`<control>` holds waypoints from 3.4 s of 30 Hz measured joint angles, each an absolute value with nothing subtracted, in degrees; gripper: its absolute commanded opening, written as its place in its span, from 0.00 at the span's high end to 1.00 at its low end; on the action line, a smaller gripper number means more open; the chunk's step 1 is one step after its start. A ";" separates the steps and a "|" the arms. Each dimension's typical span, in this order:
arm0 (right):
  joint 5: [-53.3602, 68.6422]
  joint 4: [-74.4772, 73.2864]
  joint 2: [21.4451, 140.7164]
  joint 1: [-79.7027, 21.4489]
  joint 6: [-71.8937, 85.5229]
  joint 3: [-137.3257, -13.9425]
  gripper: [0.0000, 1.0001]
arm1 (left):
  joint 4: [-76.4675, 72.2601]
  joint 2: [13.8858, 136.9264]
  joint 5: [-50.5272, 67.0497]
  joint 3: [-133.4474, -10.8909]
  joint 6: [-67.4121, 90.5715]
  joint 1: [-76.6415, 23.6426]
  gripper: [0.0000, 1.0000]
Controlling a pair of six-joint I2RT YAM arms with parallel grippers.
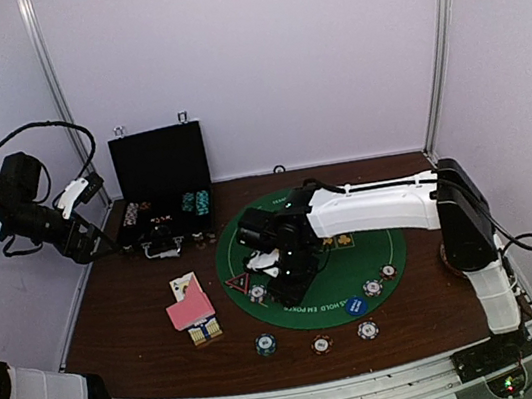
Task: Distribute texas hold em gaming equipment
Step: Place the poker chips pile in the dealer area, then pick up the pile of poker chips from the pile of poker chips.
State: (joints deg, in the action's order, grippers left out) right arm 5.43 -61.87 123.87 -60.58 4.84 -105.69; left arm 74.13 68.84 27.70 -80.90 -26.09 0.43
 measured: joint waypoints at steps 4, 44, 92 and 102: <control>5.48 -61.10 123.90 -59.46 5.43 -102.48 0.93 | 74.22 68.95 27.75 -80.90 -26.09 0.43 0.02; 10.33 -57.06 130.13 -59.09 7.94 -105.93 0.46 | 74.26 69.84 27.94 -80.90 -26.30 0.43 0.03; 13.89 -62.04 134.13 -69.84 2.72 -113.78 0.57 | 75.02 68.82 28.01 -80.90 -26.46 0.43 0.02; 13.43 -62.11 133.95 -69.84 2.31 -113.86 0.74 | 75.02 68.82 28.01 -80.90 -26.52 0.43 0.02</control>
